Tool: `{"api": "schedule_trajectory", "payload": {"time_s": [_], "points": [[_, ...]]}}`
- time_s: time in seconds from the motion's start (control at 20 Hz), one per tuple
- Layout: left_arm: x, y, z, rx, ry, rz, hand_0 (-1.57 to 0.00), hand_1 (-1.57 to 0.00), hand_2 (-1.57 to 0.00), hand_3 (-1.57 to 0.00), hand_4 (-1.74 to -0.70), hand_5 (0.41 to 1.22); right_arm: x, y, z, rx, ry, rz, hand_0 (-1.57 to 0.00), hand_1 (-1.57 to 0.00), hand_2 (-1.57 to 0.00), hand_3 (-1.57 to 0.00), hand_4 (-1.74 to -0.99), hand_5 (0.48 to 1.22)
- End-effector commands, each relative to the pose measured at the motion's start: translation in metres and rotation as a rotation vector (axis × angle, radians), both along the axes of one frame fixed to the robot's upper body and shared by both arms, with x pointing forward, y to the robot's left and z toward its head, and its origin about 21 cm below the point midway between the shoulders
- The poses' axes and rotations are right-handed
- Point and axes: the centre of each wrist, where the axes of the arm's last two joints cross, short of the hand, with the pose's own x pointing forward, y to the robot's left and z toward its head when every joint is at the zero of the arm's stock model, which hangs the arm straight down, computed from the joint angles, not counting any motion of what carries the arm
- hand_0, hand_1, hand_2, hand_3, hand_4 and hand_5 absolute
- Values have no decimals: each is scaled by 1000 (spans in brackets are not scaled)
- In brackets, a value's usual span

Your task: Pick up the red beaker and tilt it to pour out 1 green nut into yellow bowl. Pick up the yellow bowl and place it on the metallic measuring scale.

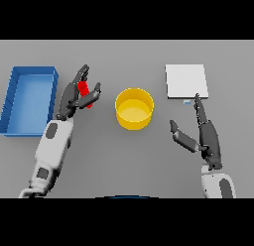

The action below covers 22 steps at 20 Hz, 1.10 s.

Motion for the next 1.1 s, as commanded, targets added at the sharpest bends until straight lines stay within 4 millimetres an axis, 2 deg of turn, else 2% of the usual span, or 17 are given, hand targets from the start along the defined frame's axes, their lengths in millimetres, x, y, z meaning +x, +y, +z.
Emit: {"api": "schedule_trajectory", "payload": {"time_s": [0.0, 0.05, 0.1, 0.2, 0.25, 0.35, 0.45, 0.65, 0.8, 0.9, 1.0, 1.05], "points": [[4, -1, -1, -10, 23, 18, -285, -328, -364, -292, -1449, 783, -2, -3, -2, -8, 0, 2, 1, 1, 1, 1, -1258, 644], [6, -4, 1, -9, 28, 28, -441, -481, -523, -547, -1448, 871, -2, -3, 0, -7, -1, -1, 1, 1, 1, 1, -1257, 645], [7, -1, 0, 12, 24, 37, -662, -699, -733, -724, -1500, 941, -3, -1, 2, -13, -6, 4, 1, 1, 1, 1, -1255, 644], [9, -10, 0, 37, 3, 4, -989, -1013, -1034, -926, -1575, 1042, -3, -1, 1, 2, -6, 6, 1, 1, 1, 1, -1254, 645], [10, -9, 0, 43, -2, -3, -1106, -1125, -1142, -974, -1603, 1078, -2, 0, 2, 2, -3, 1, 1, 1, 1, 1, -1252, 644], [9, -12, 2, 66, 9, -21, -1273, -1285, -1296, -1189, -1544, 1129, -3, -3, 1, 8, -4, -3, 1, 1, 1, 1, -1254, 644], [7, -13, -2, 58, -10, -18, -1380, -1388, -1395, -1326, -1505, 1162, -4, -3, 3, 7, -8, -1, 1, 1, 1, 1, -1257, 645], [5, -12, 3, -5, -42, 25, -1493, -1496, -1499, -1471, -1644, 1132, -6, -1, 0, 10, -3, 4, 1, 1, 1, 1, -1262, 646], [8, -14, 18, -23, -91, 44, -1531, -1533, -1534, -1520, -1692, 1118, -4, 0, 0, -5, -8, -2, 1, 1, 1, 1, -1259, 647], [9, -16, 29, 15, -113, 27, -1545, -1546, -1547, -1538, -1709, 1114, -6, -3, -1, -15, -23, 3, 1, 1, 1, 1, -1263, 652], [13, -20, 47, 83, -151, -13, -1555, -1555, -1556, -1550, -1721, 1114, -5, -6, 1, -20, -12, 2, 1, 1, 1, 1, -1262, 658], [13, -19, 53, 135, -159, -31, -1558, -1558, -1559, -1554, -1725, 1117, -4, -2, -2, -24, -4, 8, 1, 1, 1, 1, -1261, 661]]}}
